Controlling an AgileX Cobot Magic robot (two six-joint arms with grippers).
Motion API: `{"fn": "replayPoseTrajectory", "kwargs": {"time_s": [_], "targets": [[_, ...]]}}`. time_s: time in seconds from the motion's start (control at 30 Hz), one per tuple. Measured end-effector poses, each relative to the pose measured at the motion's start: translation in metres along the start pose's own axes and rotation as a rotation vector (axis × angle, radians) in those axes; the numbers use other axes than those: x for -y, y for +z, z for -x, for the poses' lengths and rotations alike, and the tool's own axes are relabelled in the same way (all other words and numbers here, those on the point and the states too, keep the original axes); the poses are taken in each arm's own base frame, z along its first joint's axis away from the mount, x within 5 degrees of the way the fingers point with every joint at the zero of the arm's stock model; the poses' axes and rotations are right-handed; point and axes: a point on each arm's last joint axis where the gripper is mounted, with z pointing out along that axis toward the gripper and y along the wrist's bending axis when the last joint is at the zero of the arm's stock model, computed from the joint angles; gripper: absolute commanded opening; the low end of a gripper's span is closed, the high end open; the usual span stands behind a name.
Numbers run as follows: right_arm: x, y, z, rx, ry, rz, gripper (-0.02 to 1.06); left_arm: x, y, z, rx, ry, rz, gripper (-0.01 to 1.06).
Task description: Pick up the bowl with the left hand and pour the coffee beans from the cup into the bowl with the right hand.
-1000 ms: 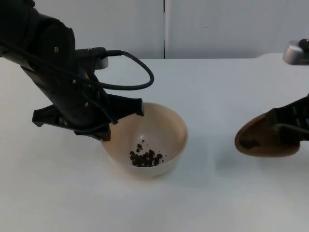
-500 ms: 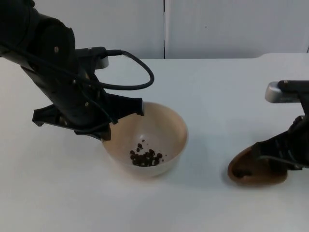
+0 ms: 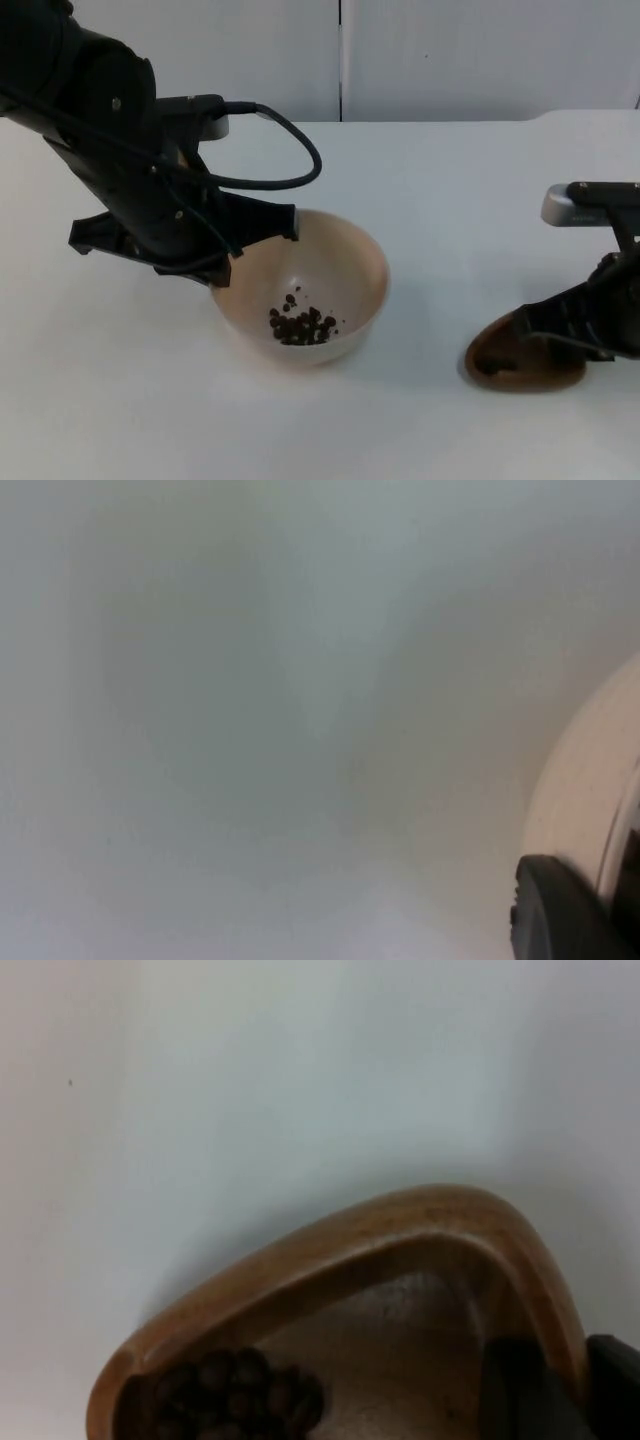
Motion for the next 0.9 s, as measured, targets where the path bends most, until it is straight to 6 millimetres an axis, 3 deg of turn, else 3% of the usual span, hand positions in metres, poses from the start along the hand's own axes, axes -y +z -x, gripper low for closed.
{"fn": "replayPoseTrajectory", "kwargs": {"time_s": [0.07, 0.13, 0.17, 0.3, 0.33, 0.4, 0.47, 0.57, 0.9], "targets": [[0.0000, 0.0000, 0.0000, 0.000, 0.002, 0.000, 0.06, 0.0000, 0.0000, 0.0000, 0.000, 0.002, 0.000, 0.05], [0.0000, 0.0000, 0.0000, 0.000, 0.004, 0.000, 0.16, 0.0000, 0.0000, 0.0000, 0.000, 0.002, 0.000, 0.19], [0.0000, 0.0001, -0.0001, 0.000, 0.004, 0.000, 0.16, 0.0000, 0.0000, 0.0000, 0.000, 0.002, 0.000, 0.19], [0.0003, 0.0018, -0.0012, -0.007, 0.004, -0.002, 0.43, 0.0000, 0.0000, 0.0000, 0.000, 0.007, 0.001, 0.56], [0.0003, 0.0018, -0.0012, -0.007, 0.004, -0.002, 0.43, 0.0000, 0.0000, 0.0000, 0.000, 0.007, 0.001, 0.56], [0.0001, 0.0018, -0.0003, 0.003, 0.004, 0.001, 0.57, -0.0001, 0.0000, 0.0001, 0.001, 0.008, 0.001, 0.72], [-0.0001, 0.0018, 0.0005, 0.012, 0.004, 0.003, 0.68, -0.0001, 0.0000, 0.0001, 0.001, 0.008, 0.001, 0.81], [-0.0003, 0.0017, 0.0014, 0.022, 0.004, 0.005, 0.73, -0.0001, 0.0000, 0.0001, 0.001, 0.012, 0.002, 0.85], [-0.0005, 0.0012, 0.0021, 0.028, 0.000, 0.006, 0.73, -0.0002, 0.0000, 0.0001, 0.001, 0.013, 0.002, 0.85]]}}
